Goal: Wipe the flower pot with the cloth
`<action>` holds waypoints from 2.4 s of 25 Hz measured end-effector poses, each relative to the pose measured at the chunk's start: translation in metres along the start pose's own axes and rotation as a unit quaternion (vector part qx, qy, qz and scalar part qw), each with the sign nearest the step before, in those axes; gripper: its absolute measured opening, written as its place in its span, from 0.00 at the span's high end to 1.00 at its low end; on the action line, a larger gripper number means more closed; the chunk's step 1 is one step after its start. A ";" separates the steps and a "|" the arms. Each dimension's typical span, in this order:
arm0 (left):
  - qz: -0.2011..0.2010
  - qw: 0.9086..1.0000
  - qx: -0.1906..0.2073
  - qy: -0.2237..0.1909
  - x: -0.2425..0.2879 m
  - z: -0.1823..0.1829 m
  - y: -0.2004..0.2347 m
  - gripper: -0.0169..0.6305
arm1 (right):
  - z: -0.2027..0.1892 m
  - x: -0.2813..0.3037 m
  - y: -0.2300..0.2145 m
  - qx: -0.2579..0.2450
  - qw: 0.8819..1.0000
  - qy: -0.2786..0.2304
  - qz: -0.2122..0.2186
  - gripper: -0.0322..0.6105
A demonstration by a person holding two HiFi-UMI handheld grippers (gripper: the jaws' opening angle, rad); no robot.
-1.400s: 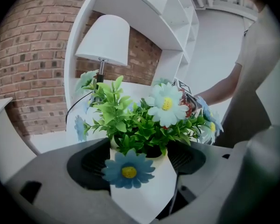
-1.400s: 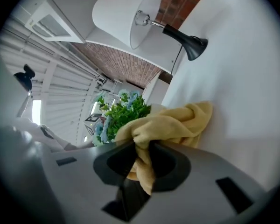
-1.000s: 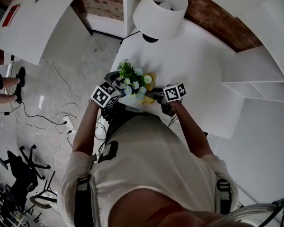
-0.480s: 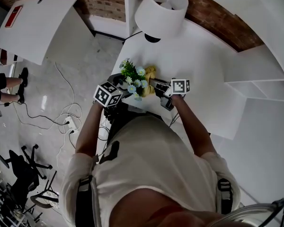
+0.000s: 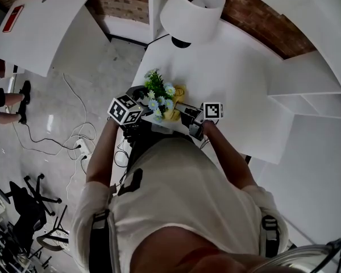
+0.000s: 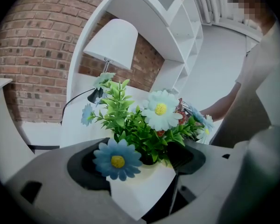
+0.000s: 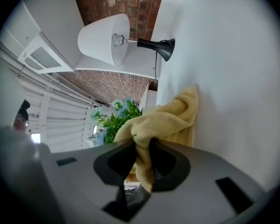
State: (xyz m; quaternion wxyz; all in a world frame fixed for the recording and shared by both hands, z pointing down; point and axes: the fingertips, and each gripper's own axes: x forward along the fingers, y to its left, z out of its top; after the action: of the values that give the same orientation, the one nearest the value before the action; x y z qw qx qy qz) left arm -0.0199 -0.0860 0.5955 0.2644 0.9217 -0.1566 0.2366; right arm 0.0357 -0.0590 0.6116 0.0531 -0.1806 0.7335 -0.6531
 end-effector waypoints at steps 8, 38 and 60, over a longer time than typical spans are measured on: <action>0.057 0.997 -0.038 -0.045 -0.028 0.002 0.005 0.41 | -0.010 -0.018 -0.015 -0.074 0.993 0.041 -0.078 0.82; 0.075 0.991 -0.094 -0.064 -0.061 -0.028 -0.006 0.41 | 0.050 -0.030 0.007 -0.178 0.977 0.020 -0.113 0.82; 0.012 0.999 -0.051 0.003 -0.031 -0.039 -0.019 0.41 | -0.039 0.006 -0.008 -0.122 0.978 0.165 -0.044 0.82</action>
State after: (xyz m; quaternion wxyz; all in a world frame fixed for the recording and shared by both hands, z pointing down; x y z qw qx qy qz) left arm -0.0514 -0.0436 0.6006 0.3084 0.9045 -0.1785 0.2345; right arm 0.0194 -0.0253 0.6262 -0.1200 -0.1074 0.7978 -0.5810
